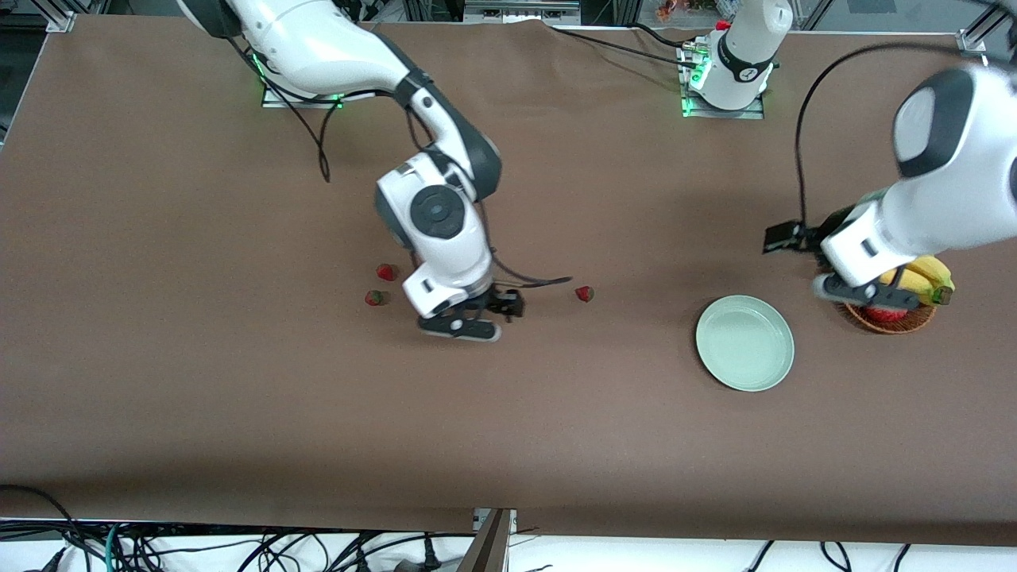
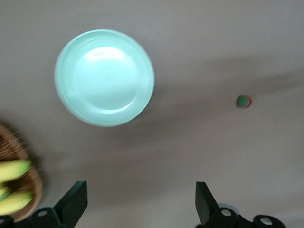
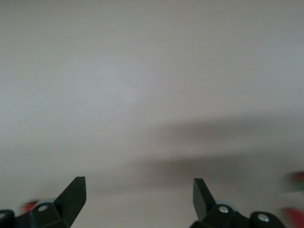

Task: Collect all strawberries into plate
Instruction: 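Set the strawberry down with the right gripper while the left gripper approaches, then grasp the strawberry with the left gripper while the right gripper returns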

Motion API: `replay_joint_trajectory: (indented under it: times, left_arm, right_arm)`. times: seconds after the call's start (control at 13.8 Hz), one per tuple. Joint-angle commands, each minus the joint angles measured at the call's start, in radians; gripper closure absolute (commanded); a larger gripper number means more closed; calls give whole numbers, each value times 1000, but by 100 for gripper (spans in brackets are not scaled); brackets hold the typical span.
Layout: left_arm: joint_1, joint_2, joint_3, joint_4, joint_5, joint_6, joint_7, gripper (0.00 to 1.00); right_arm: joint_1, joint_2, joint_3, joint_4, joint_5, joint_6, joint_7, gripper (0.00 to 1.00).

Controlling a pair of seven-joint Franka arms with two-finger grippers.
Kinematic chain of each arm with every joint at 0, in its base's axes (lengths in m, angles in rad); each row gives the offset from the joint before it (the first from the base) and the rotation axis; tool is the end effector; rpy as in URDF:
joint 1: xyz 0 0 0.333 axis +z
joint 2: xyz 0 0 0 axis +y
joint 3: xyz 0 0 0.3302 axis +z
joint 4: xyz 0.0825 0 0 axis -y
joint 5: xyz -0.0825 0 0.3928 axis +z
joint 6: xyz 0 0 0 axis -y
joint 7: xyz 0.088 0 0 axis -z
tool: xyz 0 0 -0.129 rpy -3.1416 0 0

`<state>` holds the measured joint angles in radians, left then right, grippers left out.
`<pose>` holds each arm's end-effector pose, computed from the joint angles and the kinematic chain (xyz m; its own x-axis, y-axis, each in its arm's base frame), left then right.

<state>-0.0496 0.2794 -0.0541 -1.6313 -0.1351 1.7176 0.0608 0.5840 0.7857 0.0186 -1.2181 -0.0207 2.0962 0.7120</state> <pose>0.6254 -0.0778 0.4324 0.9725 -0.1427 -0.1841 -0.1150 -0.9815 0.1532 0.6477 0.4393 0.2979 0.9915 -0.1075 0.0736 -0.1035 -0.9930 -0.0561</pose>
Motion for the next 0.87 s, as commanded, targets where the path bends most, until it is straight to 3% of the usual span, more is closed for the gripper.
replay_joint_trajectory:
  times: [0.0, 0.22, 0.58, 0.79]
  left_arm:
    - [-106, 40, 7, -48, -24, 126, -140, 0]
    - [-275, 145, 8, -119, -3, 383, -341, 0]
    - [-409, 325, 10, -134, 29, 640, -427, 0]
    - [-423, 383, 8, -134, 31, 738, -430, 0]
  right_arm:
    - [-38, -100, -49, -199, -1, -7, -146, 1]
    - [-56, -134, -101, -329, 2, 8, -200, 1]
    - [-96, -114, -101, -429, 50, 93, -213, 3]
    - [-115, -112, -98, -468, 54, 102, -220, 13]
